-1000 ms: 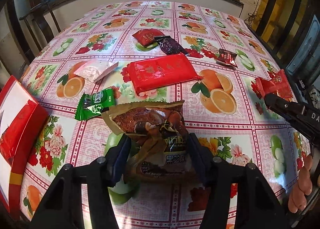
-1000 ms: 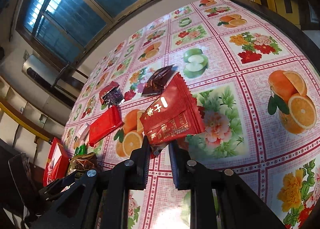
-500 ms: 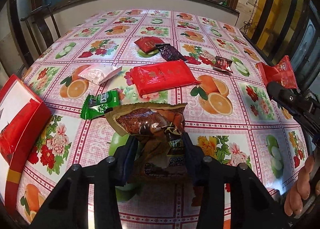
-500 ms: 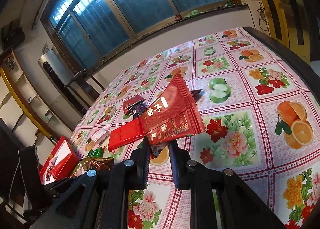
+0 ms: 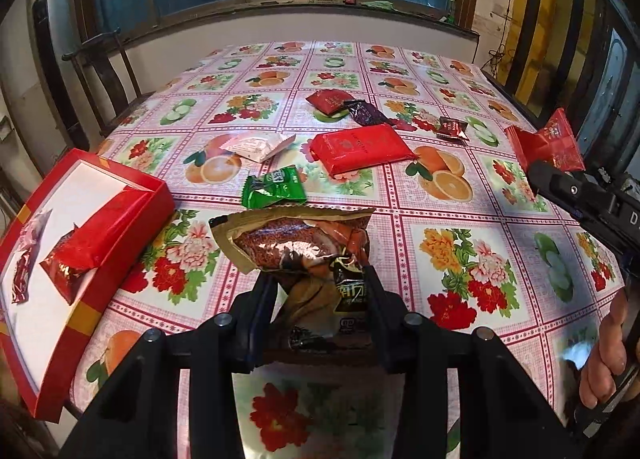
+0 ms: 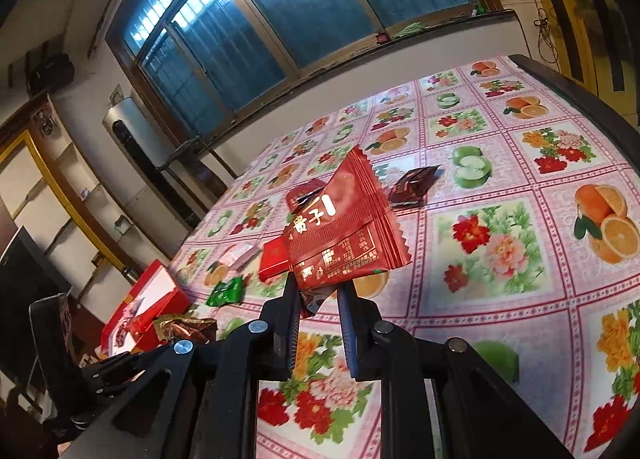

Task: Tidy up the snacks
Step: 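Lift both held packets and carry them over the white box, then open both grippers to drop the packets into the white box, then grasp the dark brown chocolate packet with the right gripper, then grasp the red bar with the left gripper while the right holds the chocolate packet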

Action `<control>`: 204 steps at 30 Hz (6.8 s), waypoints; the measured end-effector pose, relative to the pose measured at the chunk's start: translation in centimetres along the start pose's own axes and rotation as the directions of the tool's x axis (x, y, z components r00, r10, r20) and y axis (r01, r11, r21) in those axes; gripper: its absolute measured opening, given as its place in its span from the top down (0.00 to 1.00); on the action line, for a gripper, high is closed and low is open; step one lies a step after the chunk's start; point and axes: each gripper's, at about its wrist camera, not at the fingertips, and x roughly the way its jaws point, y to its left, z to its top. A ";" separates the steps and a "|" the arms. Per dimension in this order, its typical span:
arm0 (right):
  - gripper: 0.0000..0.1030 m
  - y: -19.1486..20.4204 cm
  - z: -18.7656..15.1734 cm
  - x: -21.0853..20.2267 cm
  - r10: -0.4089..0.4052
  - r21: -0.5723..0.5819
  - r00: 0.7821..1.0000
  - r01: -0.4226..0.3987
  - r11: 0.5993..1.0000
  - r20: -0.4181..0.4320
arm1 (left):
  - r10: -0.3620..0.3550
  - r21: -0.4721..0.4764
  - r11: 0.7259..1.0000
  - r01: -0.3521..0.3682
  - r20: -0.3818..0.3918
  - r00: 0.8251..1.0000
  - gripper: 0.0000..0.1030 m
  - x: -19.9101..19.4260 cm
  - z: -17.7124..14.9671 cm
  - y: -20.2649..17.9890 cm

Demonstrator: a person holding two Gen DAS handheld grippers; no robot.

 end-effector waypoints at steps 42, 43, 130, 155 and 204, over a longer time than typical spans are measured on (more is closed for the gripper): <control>0.81 23.8 -14.6 6.0 0.152 -0.436 0.913 -0.320 0.841 -0.378 | 0.345 -0.180 0.930 -0.321 0.121 0.931 0.60 -9.1 -5.5 23.9; 0.81 24.0 -14.5 6.3 0.150 -0.435 0.910 -0.323 0.840 -0.385 | 0.340 -0.184 0.931 -0.316 0.112 0.934 0.60 -8.7 -5.4 24.1; 0.43 -4.9 10.0 15.3 -0.585 0.088 0.758 0.630 0.772 -0.289 | 0.005 0.095 0.995 -0.021 0.161 0.987 0.08 -8.4 -5.6 7.7; 0.94 -10.3 8.3 8.9 -0.450 0.187 0.869 0.486 0.853 -0.205 | -0.022 0.225 0.974 -0.020 0.182 0.983 0.08 -6.1 4.6 0.5; 0.93 -14.1 9.1 5.6 -0.408 0.394 0.907 0.415 0.820 -0.105 | -0.200 0.330 0.899 0.287 -0.272 0.941 0.94 10.1 8.4 -10.5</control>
